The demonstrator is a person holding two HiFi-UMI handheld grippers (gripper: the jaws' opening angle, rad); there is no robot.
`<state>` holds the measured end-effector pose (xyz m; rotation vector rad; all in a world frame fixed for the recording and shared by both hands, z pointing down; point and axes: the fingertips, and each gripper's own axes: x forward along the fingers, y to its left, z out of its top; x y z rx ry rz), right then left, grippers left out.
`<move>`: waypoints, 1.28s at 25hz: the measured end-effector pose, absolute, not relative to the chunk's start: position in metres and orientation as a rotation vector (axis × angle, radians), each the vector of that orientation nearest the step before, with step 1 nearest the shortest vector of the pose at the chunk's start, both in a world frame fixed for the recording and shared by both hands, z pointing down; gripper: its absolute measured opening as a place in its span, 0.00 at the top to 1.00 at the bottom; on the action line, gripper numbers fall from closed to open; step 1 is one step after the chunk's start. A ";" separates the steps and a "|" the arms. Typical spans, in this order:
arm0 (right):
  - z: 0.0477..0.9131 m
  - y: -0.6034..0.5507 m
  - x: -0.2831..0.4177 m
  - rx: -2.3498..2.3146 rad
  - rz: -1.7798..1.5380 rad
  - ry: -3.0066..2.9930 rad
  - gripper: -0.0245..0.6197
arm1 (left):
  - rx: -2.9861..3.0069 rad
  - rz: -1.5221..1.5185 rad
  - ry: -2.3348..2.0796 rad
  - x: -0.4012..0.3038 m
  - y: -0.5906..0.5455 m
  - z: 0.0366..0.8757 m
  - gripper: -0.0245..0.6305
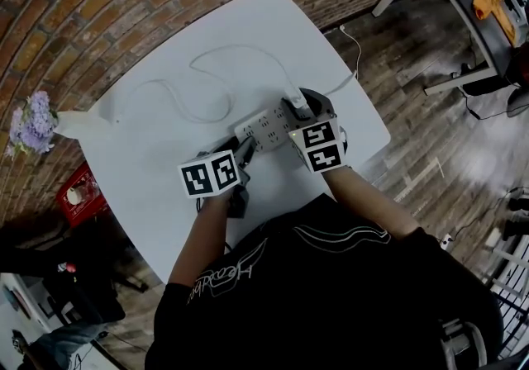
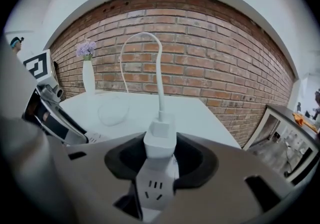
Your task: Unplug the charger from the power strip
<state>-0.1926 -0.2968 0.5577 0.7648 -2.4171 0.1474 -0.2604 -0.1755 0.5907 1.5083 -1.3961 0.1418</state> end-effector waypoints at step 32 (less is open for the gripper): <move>0.554 -0.296 -0.194 0.721 0.243 -2.433 0.78 | 1.495 0.130 -1.364 -0.260 -0.178 0.593 0.68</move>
